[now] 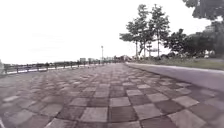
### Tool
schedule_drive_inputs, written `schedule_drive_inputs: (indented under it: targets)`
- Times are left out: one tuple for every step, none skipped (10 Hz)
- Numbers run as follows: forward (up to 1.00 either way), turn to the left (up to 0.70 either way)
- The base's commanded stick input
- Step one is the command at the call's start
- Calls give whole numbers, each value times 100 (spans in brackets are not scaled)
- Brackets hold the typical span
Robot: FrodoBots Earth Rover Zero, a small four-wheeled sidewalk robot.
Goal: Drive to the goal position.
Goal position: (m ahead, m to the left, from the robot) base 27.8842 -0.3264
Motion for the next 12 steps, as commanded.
schedule_drive_inputs:
  targets:
    - [100,0]
    - [100,0]
    - [100,0]
    - [100,0]
    - [100,0]
    - [100,0]
    - [100,0]
    - [100,0]
    - [100,0]
    - [100,0]
    - [100,0]
    - [100,0]
